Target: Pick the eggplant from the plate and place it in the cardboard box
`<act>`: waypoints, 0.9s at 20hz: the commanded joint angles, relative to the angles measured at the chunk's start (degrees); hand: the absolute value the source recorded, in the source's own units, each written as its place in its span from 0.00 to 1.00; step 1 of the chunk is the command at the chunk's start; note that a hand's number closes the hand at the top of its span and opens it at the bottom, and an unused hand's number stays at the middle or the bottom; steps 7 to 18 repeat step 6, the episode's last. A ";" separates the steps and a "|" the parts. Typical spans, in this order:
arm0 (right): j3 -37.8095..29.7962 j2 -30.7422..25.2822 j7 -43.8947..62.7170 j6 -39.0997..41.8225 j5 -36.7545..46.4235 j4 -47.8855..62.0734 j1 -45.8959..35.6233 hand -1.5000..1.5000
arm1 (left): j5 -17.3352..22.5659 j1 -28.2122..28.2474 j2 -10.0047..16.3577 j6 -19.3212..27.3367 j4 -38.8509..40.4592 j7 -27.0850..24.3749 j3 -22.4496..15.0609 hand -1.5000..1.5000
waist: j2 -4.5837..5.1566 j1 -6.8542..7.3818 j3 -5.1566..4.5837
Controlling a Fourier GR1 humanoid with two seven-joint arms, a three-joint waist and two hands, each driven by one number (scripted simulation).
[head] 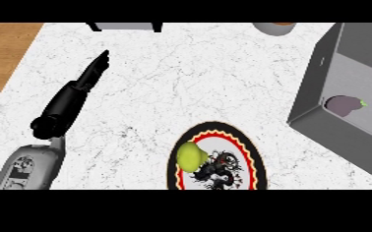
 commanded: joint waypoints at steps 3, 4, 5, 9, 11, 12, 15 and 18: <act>-9.72 -4.42 4.52 5.99 -8.85 10.81 -1.79 0.00 | 0.45 0.69 1.69 -2.00 1.01 -2.22 1.09 0.50 | 0.63 0.96 0.07; -10.70 -4.11 4.79 3.82 -9.40 11.99 -2.23 0.00 | 0.15 0.24 -0.60 -1.21 -0.27 -1.35 -0.82 0.50 | 0.89 1.58 0.16; -11.34 -5.91 5.00 4.92 -9.91 12.38 -2.08 0.00 | -0.02 -1.06 -0.83 -0.61 -1.88 1.63 -0.84 0.50 | 0.59 1.25 0.15; -11.93 -5.24 5.57 2.63 -10.21 13.15 -2.70 0.00 | 0.30 0.04 -0.84 -1.47 -0.83 -0.43 -1.03 0.50 | 0.89 1.85 0.16; -11.93 -5.24 5.57 2.63 -10.21 13.15 -2.70 0.00 | 0.30 0.04 -0.84 -1.47 -0.83 -0.43 -1.03 0.50 | 0.89 1.85 0.16; -11.93 -5.24 5.57 2.63 -10.21 13.15 -2.70 0.00 | 0.30 0.04 -0.84 -1.47 -0.83 -0.43 -1.03 0.50 | 0.89 1.85 0.16; -11.93 -5.24 5.57 2.63 -10.21 13.15 -2.70 0.00 | 0.30 0.04 -0.84 -1.47 -0.83 -0.43 -1.03 0.50 | 0.89 1.85 0.16; -11.93 -5.24 5.57 2.63 -10.21 13.15 -2.70 0.00 | 0.30 0.04 -0.84 -1.47 -0.83 -0.43 -1.03 0.50 | 0.89 1.85 0.16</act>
